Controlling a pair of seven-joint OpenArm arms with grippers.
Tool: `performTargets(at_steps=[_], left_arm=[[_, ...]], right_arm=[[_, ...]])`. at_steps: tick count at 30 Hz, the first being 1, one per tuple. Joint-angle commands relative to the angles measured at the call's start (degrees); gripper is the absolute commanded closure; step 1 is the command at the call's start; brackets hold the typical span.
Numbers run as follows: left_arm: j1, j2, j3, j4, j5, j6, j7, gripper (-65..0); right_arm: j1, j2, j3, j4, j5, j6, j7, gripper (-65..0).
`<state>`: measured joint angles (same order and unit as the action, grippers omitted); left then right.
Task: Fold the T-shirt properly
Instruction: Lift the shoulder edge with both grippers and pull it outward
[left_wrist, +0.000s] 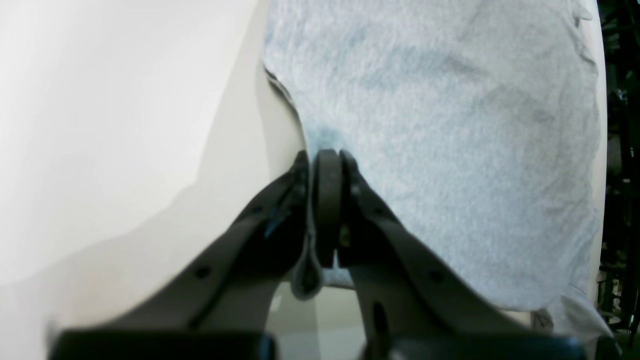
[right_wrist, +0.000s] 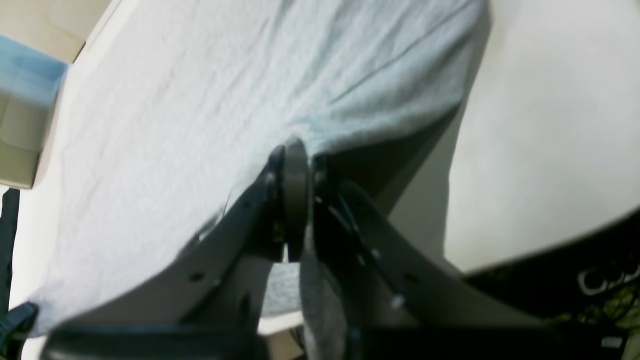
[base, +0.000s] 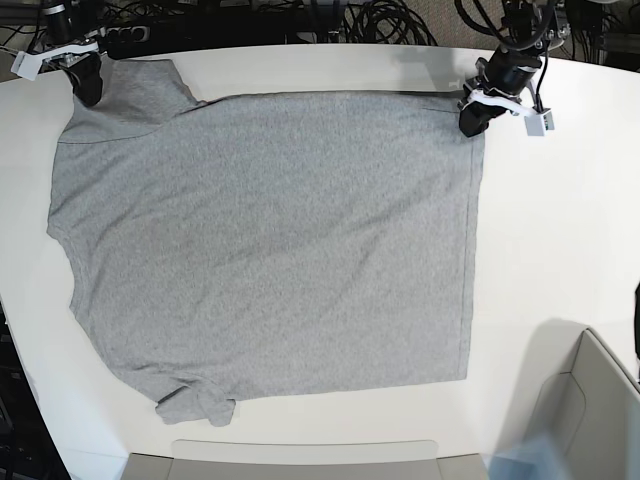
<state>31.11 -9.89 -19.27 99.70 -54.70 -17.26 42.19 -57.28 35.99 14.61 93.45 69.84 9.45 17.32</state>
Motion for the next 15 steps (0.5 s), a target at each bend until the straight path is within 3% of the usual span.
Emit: performTargets(at_steps=[1, 6, 10, 15], left_arm=[[0.0, -0.4, -1.9, 1.5, -0.9, -0.4, -0.8, 0.0], [-0.9, -0.3, -4.2, 4.3, -0.6, 0.1, -0.7, 0.0], [-4.0, -0.4, -3.4, 3.8, -0.6, 5.5, -0.5, 0.0], [-7.1, -0.3, -3.2, 4.3, -0.6, 8.8, 3.3, 0.0]], right_arm=[[-0.4, 1.9, 1.1, 0.7, 0.1, 0.9, 1.1, 0.0], [2.3, 4.9, 1.3, 0.6, 0.6, 0.3, -2.6, 0.0], [7.5, 4.4, 4.9, -0.4, 0.1, 0.3, -11.1, 0.0], [14.7, 2.0, 9.8, -0.4, -1.9, 0.3, -22.0, 0.0]])
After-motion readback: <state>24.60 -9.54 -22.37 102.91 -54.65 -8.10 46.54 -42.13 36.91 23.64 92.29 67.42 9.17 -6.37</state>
